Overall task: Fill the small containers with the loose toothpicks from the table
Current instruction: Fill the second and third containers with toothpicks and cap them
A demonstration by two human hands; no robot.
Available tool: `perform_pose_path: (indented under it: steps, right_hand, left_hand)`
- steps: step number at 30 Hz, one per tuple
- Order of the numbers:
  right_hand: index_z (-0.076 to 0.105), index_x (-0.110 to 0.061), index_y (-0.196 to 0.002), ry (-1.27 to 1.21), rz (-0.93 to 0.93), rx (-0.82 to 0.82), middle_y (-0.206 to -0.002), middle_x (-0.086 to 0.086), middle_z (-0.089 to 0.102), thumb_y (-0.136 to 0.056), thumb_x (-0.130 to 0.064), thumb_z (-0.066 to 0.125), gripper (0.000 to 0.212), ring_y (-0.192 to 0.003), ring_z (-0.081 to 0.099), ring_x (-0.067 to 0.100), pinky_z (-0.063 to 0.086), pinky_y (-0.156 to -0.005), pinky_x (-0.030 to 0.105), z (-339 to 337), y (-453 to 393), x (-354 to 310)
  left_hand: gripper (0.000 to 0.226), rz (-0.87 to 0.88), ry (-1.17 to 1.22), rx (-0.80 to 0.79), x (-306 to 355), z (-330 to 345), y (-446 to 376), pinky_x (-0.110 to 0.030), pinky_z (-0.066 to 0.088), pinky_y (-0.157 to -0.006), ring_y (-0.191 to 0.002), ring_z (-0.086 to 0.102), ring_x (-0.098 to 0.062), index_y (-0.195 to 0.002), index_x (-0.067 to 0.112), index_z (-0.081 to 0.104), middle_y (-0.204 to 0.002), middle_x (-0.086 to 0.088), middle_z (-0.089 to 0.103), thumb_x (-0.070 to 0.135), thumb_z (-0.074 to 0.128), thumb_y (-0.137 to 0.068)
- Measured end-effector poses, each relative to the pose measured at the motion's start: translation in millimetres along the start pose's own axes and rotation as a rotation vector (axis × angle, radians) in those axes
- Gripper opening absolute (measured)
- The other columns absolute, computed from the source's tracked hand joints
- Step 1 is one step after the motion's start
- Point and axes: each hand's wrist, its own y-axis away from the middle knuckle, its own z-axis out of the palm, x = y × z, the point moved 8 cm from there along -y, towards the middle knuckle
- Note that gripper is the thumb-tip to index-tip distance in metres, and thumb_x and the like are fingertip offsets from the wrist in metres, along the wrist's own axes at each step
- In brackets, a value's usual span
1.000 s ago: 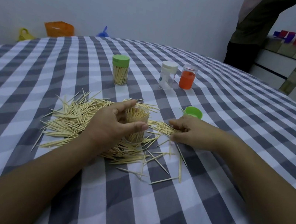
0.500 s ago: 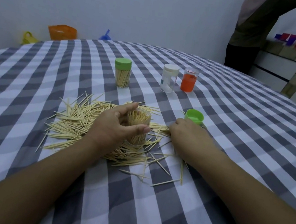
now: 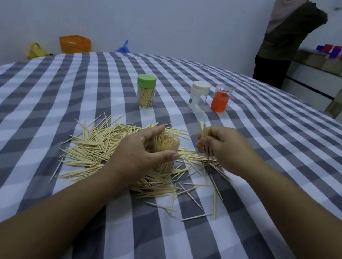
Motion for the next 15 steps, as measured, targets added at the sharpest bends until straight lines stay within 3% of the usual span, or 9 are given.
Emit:
perform_pose_path:
  steps: [2, 4, 6, 9, 13, 15]
  right_hand:
    - [0.06, -0.013, -0.088, -0.218, 0.014, -0.02, -0.085, 0.008, 0.066, -0.096, -0.004, 0.047, 0.018, -0.081, 0.065, 0.019, 0.053, -0.076, 0.029, 0, -2, -10]
    - [0.059, -0.014, -0.089, -0.375, 0.004, -0.005, -0.084, 0.008, 0.066, -0.097, -0.005, 0.047, 0.017, -0.082, 0.067, 0.021, 0.056, -0.079, 0.031, -1, -4, -21]
    - [0.059, -0.013, -0.091, -0.543, -0.005, 0.038, -0.084, 0.008, 0.066, -0.097, -0.006, 0.046, 0.015, -0.081, 0.068, 0.021, 0.056, -0.08, 0.033, -3, -6, -33]
    - [0.057, -0.011, -0.093, -0.781, -0.044, 0.094, -0.083, 0.008, 0.066, -0.098, -0.006, 0.044, 0.015, -0.08, 0.068, 0.021, 0.058, -0.075, 0.028, 1, -6, -47]
    - [0.058, -0.014, -0.094, -0.833, -0.087, 0.145, -0.084, 0.006, 0.067, -0.099, -0.008, 0.043, 0.017, -0.082, 0.069, 0.017, 0.057, -0.075, 0.027, 17, -2, -48]
    - [0.059, -0.016, -0.091, -0.795, -0.084, 0.146, -0.084, 0.004, 0.068, -0.098, -0.008, 0.045, 0.018, -0.085, 0.068, 0.018, 0.056, -0.081, 0.031, 26, 0, -42]
  left_hand:
    - [0.089, 0.006, -0.003, -0.003, 0, 1, 0, -0.009, 0.05, -0.074, -0.098, 0.055, 0.003, -0.135, 0.016, 0.051, -0.111, -0.006, 0.062, 0.039, 0.078, -0.053]
    - [0.092, -0.004, 0.007, -0.006, -2, 0, -1, -0.017, 0.053, -0.085, -0.104, 0.064, -0.011, -0.136, 0.018, 0.05, -0.114, -0.013, 0.066, 0.042, 0.078, -0.051]
    - [0.094, -0.01, 0.021, -0.009, -2, 0, 0, -0.025, 0.053, -0.09, -0.105, 0.065, -0.012, -0.136, 0.019, 0.05, -0.117, -0.007, 0.067, 0.045, 0.079, -0.05]
    - [0.094, -0.003, 0.02, -0.008, -2, 1, -1, -0.02, 0.053, -0.088, -0.103, 0.065, -0.011, -0.135, 0.019, 0.05, -0.114, -0.009, 0.068, 0.045, 0.078, -0.05]
    - [0.096, -0.017, 0.061, -0.022, 1, 2, 1, -0.028, 0.053, -0.093, -0.105, 0.064, -0.008, -0.136, 0.018, 0.049, -0.12, -0.003, 0.066, 0.044, 0.079, -0.048]
    - [0.092, -0.009, 0.065, -0.022, 2, 3, 2, -0.02, 0.054, -0.086, -0.096, 0.066, -0.001, -0.136, 0.016, 0.049, -0.116, -0.002, 0.067, 0.039, 0.081, -0.052]
